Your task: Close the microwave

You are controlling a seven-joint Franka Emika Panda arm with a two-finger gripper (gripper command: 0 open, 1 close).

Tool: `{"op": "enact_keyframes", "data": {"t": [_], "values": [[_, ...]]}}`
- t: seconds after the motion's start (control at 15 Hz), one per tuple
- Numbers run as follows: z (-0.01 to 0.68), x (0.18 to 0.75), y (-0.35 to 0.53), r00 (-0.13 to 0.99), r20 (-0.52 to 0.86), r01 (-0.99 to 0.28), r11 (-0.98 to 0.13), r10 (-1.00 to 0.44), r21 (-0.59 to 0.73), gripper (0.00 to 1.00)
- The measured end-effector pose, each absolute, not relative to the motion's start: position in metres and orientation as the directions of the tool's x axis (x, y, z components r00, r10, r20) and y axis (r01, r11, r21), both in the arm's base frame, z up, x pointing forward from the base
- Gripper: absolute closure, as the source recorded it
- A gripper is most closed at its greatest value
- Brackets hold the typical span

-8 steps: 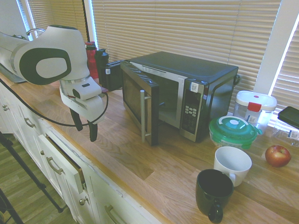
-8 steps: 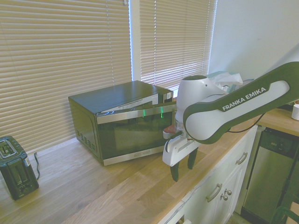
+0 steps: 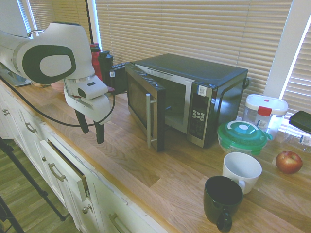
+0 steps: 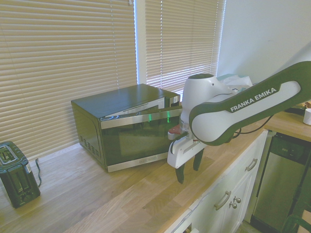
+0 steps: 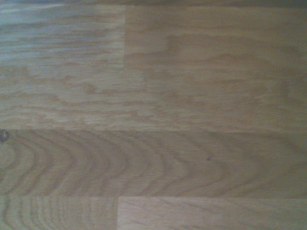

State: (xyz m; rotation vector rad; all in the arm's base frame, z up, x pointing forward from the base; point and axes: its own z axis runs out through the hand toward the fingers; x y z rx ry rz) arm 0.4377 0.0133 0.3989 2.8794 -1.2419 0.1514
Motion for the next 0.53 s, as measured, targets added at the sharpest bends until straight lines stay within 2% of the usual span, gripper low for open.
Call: {"op": "enact_keyframes", "data": {"t": [0.53], "values": [[0.433, 0.502, -0.022, 0.673, 0.133, -0.732, -0.681, -0.728, -0.025, 0.0]]}}
